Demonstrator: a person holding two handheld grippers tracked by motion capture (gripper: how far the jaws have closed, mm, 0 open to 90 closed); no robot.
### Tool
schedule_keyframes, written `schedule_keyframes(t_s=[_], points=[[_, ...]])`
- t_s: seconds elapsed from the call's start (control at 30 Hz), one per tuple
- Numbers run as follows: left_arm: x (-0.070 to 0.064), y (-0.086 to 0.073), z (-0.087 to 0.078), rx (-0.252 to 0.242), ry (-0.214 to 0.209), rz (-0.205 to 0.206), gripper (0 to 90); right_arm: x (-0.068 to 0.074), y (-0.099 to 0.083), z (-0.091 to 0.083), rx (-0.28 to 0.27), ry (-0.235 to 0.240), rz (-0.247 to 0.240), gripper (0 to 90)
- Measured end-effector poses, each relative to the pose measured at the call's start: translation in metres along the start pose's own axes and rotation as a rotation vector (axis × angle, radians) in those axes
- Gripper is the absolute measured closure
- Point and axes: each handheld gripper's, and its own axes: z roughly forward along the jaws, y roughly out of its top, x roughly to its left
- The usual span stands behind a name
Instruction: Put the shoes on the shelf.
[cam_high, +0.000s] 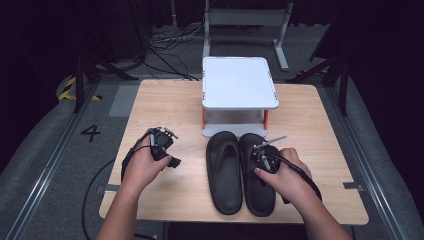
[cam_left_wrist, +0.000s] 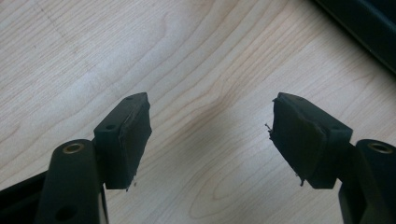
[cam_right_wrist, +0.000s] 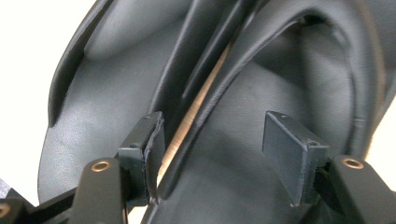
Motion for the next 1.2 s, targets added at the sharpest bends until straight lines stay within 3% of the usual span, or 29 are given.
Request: schedule_keyframes(t_s=[0.17, 0.4, 0.9, 1.03, 1.2], points=[[0.002, -0.006, 0.0, 0.009, 0.002, -0.009, 29.2, 0.007, 0.003, 0.008, 0.011, 0.006, -0.017, 38.8], [0.005, -0.013, 0.0, 0.01, 0.004, -0.026, 29.2, 0.009, 0.008, 0.015, 0.012, 0.03, 0.002, 38.8], [0.005, -0.012, 0.003, 0.028, 0.008, -0.015, 29.2, 0.021, 0.013, 0.028, 0.025, -0.03, -0.008, 37.6], [0.005, -0.012, 0.005, 0.032, 0.006, -0.018, 29.2, 0.021, 0.016, 0.03, 0.068, -0.051, -0.007, 54.1], [0.006, -0.011, 0.005, 0.031, 0.005, -0.024, 29.2, 0.023, 0.016, 0.029, 0.094, -0.077, -0.002, 67.7]])
